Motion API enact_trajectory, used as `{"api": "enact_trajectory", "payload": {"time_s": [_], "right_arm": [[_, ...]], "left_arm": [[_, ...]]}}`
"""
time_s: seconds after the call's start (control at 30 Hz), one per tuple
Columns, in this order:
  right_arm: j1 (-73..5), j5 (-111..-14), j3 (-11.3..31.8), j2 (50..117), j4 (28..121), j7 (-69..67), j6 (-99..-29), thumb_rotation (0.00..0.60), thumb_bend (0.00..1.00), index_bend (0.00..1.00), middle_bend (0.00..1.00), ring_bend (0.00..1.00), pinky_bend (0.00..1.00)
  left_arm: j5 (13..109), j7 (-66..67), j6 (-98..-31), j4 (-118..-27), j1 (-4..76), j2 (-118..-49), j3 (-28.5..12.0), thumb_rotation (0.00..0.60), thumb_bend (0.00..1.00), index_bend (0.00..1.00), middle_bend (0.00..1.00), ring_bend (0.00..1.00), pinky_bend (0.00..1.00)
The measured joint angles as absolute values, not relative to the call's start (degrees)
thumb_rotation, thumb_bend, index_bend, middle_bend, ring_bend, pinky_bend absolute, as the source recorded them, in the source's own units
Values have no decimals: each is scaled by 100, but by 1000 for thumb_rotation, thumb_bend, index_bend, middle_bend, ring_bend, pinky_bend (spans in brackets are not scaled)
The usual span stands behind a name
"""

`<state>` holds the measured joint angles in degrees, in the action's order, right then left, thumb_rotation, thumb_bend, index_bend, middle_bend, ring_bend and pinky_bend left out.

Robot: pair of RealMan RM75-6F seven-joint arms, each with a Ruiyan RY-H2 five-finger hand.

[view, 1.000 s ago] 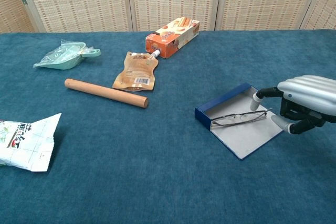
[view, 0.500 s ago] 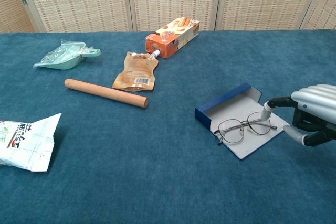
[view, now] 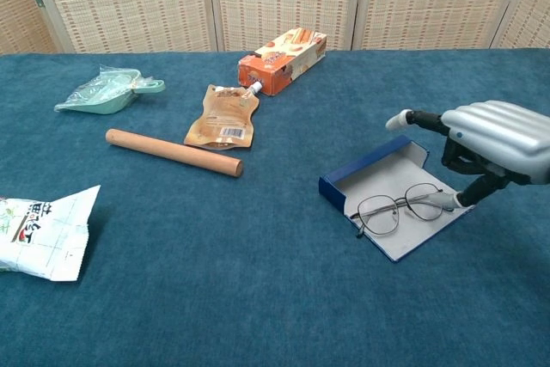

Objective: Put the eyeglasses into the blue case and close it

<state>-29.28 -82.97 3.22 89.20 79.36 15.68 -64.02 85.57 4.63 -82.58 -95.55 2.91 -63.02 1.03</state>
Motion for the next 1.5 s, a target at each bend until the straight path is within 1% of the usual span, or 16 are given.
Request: {"api": "enact_trajectory", "payload": {"time_s": [0.13,0.23,1.1,1.3,1.5], "right_arm": [[-3127,-8076,440,9179,7855,1752,-6071,600,233,115,998,1000,1000],[-3221,-8027,475,9322,7783,1828,-5962,600,233,115,998,1000,1000],[-3757,-7557,928,9891,6843,1901,-5556,600,233,115,1000,1000,1000],[-3693,-7688,821,9706,7064,1750,-5661,600,233,115,1000,1000,1000],[-3591,-7999,571,9295,7679,1638,-5783,600,233,115,1000,1000,1000]], "left_arm": [[8518,430,-8273,-9526,262,-6294,107,600,195,178,132,103,216],[8508,415,-8255,-9511,254,-6293,122,600,195,178,132,103,216],[8441,334,-8308,-9457,174,-6240,116,600,196,178,132,103,216],[8420,313,-8304,-9433,158,-6236,118,600,196,178,132,103,216],[8427,312,-8300,-9432,154,-6254,122,600,196,178,132,103,216]]}}
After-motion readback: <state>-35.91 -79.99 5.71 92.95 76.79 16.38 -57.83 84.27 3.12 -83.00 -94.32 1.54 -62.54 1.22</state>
